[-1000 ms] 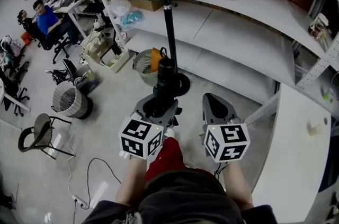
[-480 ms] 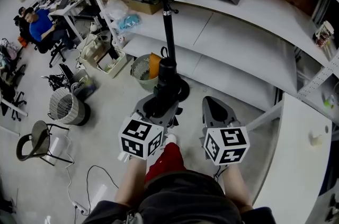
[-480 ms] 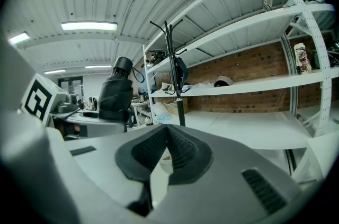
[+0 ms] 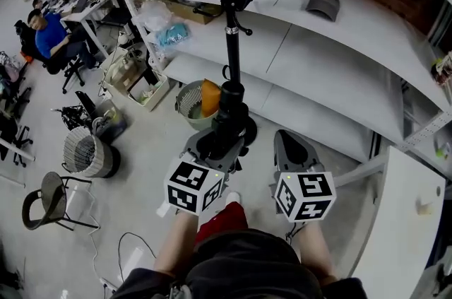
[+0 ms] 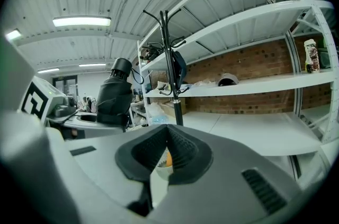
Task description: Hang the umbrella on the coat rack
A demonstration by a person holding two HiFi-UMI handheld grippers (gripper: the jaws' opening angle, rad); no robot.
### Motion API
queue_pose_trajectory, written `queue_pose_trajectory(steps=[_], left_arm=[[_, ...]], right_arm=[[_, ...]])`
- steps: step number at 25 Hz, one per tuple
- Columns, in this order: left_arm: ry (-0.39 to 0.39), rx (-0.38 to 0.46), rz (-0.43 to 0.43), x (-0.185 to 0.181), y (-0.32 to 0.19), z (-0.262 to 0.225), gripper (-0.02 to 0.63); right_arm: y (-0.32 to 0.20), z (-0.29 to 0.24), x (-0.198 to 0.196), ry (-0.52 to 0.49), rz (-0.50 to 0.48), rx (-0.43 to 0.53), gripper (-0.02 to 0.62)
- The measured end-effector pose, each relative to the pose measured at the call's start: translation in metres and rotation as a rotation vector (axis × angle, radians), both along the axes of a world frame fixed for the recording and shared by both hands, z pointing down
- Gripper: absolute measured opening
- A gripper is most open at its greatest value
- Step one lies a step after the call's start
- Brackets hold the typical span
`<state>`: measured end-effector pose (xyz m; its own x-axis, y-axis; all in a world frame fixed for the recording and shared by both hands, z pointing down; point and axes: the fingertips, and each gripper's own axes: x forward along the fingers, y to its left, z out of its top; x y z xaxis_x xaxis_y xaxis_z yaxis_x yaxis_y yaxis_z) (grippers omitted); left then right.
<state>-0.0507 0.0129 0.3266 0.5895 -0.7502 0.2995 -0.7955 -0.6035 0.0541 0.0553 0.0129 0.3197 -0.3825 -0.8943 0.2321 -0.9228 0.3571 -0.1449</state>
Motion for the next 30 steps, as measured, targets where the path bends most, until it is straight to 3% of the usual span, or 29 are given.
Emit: queue_pose_trajectory(steps=[14,30], left_arm=[[-0.023,-0.020,0.053,-0.037,-0.107,0.009,0.201],[-0.031,-0.044,0.119,-0.045,-0.144,0.023,0.201]], right_arm=[[-0.110,0.001,-0.034,0.011,0.056,-0.017,0.018],[-0.144,0.004,-0.025,0.027,0.165,-0.033,0.018]])
